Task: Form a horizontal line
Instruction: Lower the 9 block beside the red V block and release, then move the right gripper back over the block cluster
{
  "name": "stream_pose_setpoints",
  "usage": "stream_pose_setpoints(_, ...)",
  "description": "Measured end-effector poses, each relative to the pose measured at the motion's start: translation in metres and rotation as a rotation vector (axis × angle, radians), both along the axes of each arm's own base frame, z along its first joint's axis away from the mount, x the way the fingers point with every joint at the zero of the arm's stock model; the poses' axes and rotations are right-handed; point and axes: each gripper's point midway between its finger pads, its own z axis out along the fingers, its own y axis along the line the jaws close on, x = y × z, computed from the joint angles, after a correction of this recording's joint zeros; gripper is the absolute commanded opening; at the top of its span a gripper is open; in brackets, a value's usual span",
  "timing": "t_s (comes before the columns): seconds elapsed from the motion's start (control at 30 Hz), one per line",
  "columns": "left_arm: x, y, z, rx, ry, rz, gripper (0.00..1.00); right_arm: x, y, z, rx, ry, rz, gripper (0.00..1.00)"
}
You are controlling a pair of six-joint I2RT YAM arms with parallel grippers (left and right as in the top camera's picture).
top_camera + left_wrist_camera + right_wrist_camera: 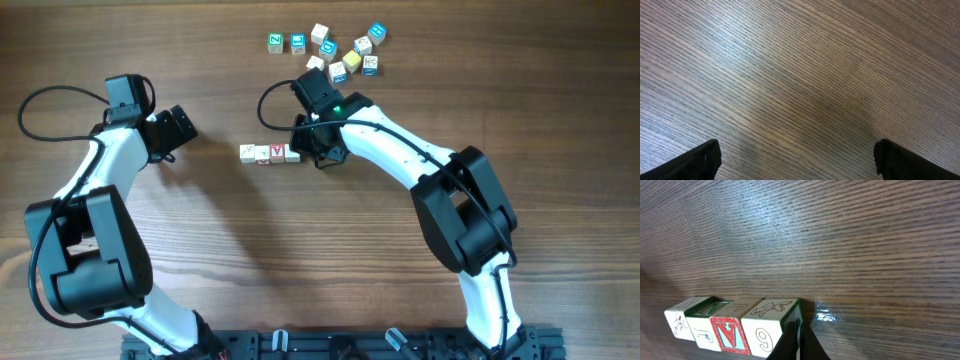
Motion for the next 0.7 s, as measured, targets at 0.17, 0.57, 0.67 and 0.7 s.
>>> stream_pose_setpoints(0.17,0.000,0.000,0.000,0.000,0.000,0.000,1.00,0.000,0.000,0.000,0.001,0.003,-0.007,0.05)
stream_pose_setpoints(0.57,0.000,0.000,0.000,0.000,0.000,0.000,1.00,-0.004,-0.021,-0.008,-0.108,0.008,-0.020,0.04)
stream_pose_setpoints(0.67,0.000,0.000,0.000,0.000,0.000,0.000,1.00,-0.004,-0.026,-0.008,-0.149,-0.018,0.050,0.04)
stream_pose_setpoints(0.7,0.000,0.000,0.000,0.000,0.000,0.000,1.00,-0.004,-0.030,-0.004,-0.168,-0.013,0.077,0.04)
